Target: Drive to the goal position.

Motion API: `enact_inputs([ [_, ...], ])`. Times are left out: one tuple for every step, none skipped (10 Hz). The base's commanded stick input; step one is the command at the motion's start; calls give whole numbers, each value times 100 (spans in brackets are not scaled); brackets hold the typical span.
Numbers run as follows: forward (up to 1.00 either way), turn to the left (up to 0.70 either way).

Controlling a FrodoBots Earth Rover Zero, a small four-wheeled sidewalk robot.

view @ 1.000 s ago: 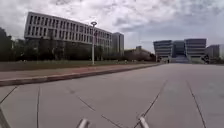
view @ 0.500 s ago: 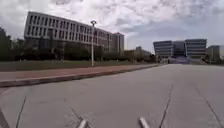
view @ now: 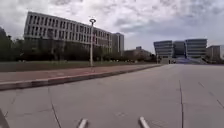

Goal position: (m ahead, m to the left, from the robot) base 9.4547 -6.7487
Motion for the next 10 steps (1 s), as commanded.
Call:
enact_inputs([
  [70,0],
  [70,0],
  [70,0],
  [70,0],
  [70,0],
  [70,0],
  [70,0],
  [70,0],
  [70,0],
  [70,0],
])
